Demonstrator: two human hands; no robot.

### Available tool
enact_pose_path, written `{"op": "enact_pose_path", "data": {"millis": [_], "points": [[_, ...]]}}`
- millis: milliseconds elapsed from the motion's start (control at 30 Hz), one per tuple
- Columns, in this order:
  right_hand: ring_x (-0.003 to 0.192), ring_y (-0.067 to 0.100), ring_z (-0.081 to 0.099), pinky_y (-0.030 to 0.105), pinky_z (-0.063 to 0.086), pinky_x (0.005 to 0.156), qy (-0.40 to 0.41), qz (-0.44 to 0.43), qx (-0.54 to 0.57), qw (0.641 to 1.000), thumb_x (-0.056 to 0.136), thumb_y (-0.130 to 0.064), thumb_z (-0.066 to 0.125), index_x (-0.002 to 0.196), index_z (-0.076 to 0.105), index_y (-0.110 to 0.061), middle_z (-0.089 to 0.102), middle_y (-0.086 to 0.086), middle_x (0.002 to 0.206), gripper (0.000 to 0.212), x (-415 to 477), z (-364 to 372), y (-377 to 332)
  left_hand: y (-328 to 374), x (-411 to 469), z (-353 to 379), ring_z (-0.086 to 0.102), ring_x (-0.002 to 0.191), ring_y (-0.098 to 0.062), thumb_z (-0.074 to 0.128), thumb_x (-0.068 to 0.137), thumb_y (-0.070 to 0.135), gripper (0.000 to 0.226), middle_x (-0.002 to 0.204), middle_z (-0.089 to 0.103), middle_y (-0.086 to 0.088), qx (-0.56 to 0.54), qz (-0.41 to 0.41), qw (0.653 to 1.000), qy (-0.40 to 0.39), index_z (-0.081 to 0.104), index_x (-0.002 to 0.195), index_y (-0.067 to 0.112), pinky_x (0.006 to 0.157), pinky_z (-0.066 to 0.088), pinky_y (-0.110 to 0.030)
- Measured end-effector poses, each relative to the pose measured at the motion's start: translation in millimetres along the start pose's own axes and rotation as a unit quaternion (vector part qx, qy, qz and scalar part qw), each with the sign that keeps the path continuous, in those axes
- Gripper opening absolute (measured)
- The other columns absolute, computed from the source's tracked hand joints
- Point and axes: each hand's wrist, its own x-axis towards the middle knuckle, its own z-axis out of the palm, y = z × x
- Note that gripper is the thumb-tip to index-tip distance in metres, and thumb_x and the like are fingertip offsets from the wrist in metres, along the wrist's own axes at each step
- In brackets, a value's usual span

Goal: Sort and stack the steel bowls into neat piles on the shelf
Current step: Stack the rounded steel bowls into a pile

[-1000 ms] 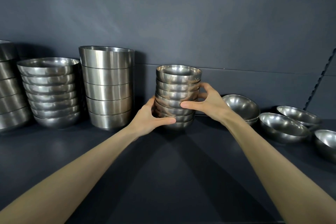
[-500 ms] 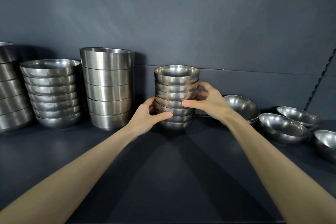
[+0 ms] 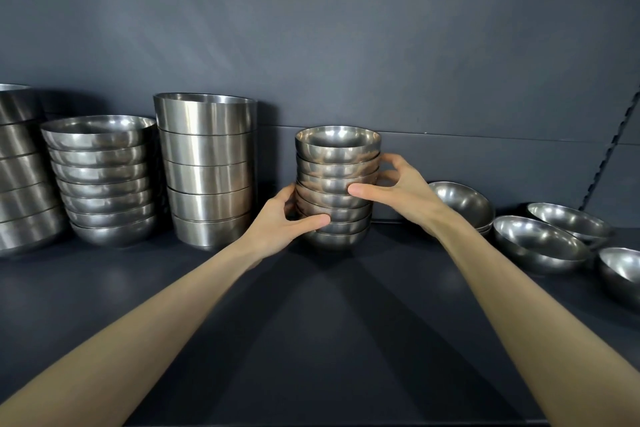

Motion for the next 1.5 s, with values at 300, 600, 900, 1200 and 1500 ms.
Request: {"op": "enact_pose_path", "data": {"millis": [300,600,900,1200,1500], "points": [[0.085,0.016,0.067,0.041,0.056,0.090,0.021,-0.068,0.003,0.997,0.044,-0.045,0.091,0.097,0.061,-0.026,0.071,-0.012,0.086,0.064,6,2,-12,11,8,4,0.061,0.109,-0.001,0.079,0.076,0.026,0.054,0.115,0.067,0.009,-0.005,0.028,0.999,0.043,0.055,0.124,0.016,0.089,0.047,-0.016],[0.087,0.013,0.068,0.041,0.052,0.096,0.037,-0.047,-0.005,0.998,0.044,-0.052,0.087,0.118,0.056,-0.019,0.073,-0.001,0.091,0.087,5,5,-8,9,8,4,0.060,0.107,0.002,0.080,0.074,0.030,0.055,0.114,0.067,0.011,-0.001,0.023,0.999,0.046,0.055,0.123,0.019,0.092,0.046,-0.016],[0.080,0.008,0.066,0.032,0.052,0.089,0.043,-0.042,-0.003,0.998,0.045,-0.051,0.088,0.119,0.056,-0.016,0.072,-0.004,0.085,0.088,2,7,-9,10,7,3,0.062,0.106,0.000,0.079,0.076,0.027,0.050,0.112,0.068,0.010,0.007,0.020,0.999,0.044,0.056,0.120,0.020,0.091,0.047,-0.017],[0.081,0.008,0.066,0.029,0.053,0.087,0.040,-0.036,-0.011,0.998,0.044,-0.052,0.088,0.111,0.057,-0.021,0.072,-0.005,0.084,0.080,3,6,-11,13,6,2,0.061,0.105,-0.001,0.077,0.077,0.028,0.044,0.111,0.067,0.010,0.028,0.020,0.999,0.038,0.056,0.115,0.026,0.087,0.047,-0.012],[0.099,0.007,0.067,0.035,0.051,0.098,0.039,-0.029,-0.032,0.998,0.048,-0.052,0.088,0.121,0.055,-0.022,0.071,-0.011,0.102,0.085,0,1,-14,18,0,3,0.057,0.111,0.004,0.077,0.069,0.046,0.060,0.118,0.065,0.014,0.049,0.006,0.998,0.025,0.052,0.122,0.032,0.096,0.043,-0.018]]}}
